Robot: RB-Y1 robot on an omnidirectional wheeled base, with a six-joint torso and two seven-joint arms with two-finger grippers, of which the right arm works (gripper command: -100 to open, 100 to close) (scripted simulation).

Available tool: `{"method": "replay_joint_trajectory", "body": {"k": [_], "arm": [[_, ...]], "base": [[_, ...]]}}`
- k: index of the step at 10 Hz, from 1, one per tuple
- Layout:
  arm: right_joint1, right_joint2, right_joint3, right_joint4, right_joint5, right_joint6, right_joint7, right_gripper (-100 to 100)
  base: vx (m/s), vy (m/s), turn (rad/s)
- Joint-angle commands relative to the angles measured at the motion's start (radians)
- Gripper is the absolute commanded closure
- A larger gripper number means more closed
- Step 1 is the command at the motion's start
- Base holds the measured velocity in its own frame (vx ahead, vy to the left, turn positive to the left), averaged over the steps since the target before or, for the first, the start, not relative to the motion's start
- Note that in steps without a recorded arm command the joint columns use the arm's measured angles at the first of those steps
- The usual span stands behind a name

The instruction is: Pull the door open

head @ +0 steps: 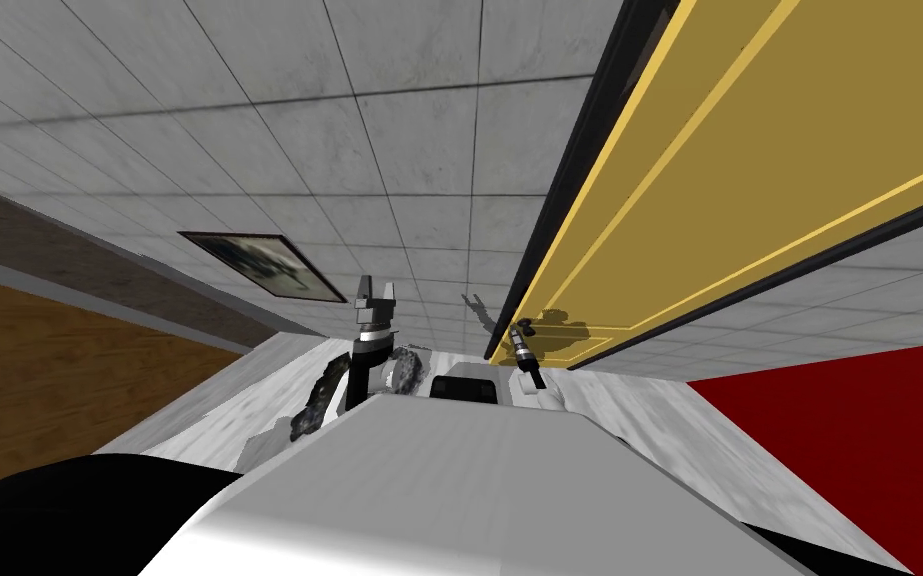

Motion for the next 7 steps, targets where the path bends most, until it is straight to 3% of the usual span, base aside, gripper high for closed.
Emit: {"method": "replay_joint_trajectory", "body": {"k": [1, 7], "arm": [[-0.003, 0.000, -0.006, 0.004, 0.005, -0.001, 0.036, -100], [-0.006, 0.003, -0.026, 0.008, 0.021, 0.004, 0.154, -100]], "base": [[-0.058, -0.013, -0.002], [-0.049, -0.020, 0.005]]}}
